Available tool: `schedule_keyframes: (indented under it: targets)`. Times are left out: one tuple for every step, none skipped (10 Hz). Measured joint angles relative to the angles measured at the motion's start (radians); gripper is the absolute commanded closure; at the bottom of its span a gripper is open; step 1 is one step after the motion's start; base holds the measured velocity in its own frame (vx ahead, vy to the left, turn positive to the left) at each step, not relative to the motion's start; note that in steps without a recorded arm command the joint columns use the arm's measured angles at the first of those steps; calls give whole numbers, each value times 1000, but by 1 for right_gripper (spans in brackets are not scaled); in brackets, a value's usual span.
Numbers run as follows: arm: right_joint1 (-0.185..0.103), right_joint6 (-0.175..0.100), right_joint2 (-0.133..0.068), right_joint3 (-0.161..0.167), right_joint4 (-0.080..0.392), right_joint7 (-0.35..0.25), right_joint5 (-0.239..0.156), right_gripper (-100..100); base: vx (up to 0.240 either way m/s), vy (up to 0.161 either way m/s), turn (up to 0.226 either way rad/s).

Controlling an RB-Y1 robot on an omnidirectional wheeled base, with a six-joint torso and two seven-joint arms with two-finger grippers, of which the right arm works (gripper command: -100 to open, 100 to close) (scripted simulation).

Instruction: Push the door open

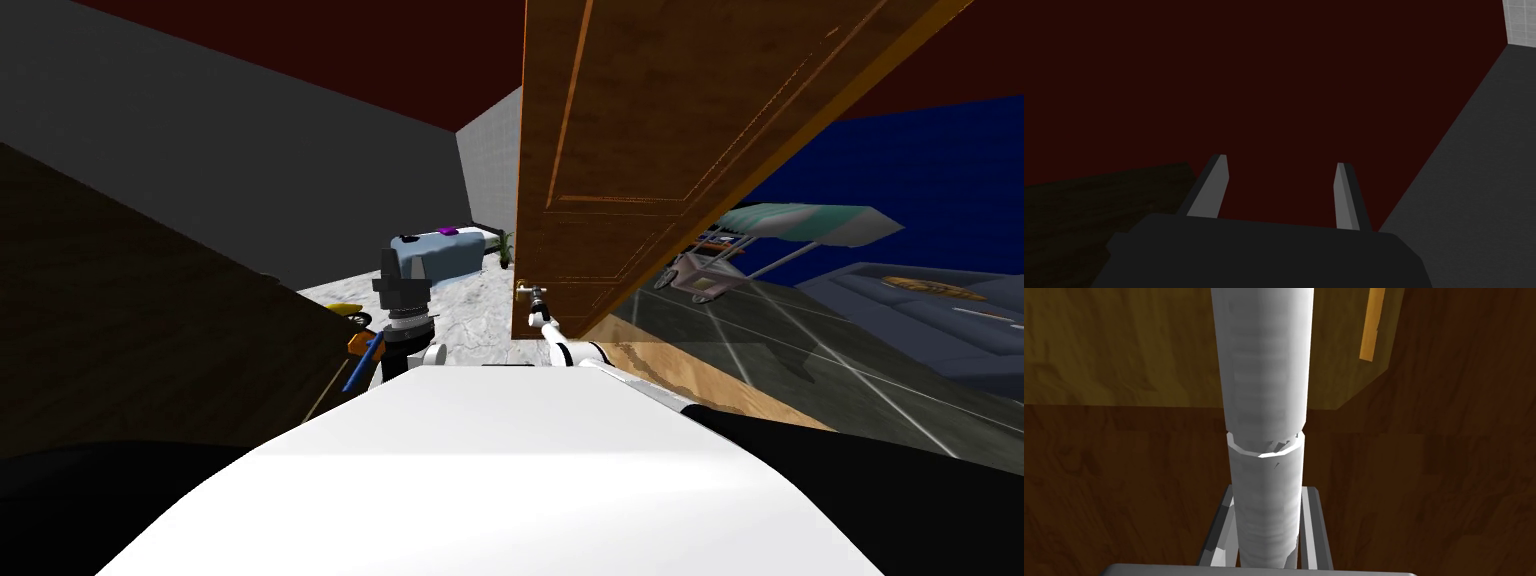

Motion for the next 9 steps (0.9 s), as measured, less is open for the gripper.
schedule_keyframes:
  targets:
    - [1, 0, -1, -2, -2, 3, -1, 100, 105, 38, 7]
    - [20, 8, -8, -7, -22, 13, -5, 100, 130, 39, -25]
    - [9, 11, -16, -19, -5, 28, -14, 100, 145, 50, -7]
    - [16, 5, -22, -24, -9, 38, -19, 100, 180, 49, -24]
    - [45, 32, -20, -33, -68, 57, -25, 100, 127, 32, -4]
    - [2, 13, -40, -39, -8, 56, -33, 100, 163, 30, -2]
    - [-9, -6, -46, -49, 13, 61, -42, 100, 180, 39, -21]
    - [-1, -6, -41, -59, 0, 77, -48, 100, 154, 61, -39]
    - [2, -7, -38, -69, -7, 91, -56, 100, 156, 78, -84]
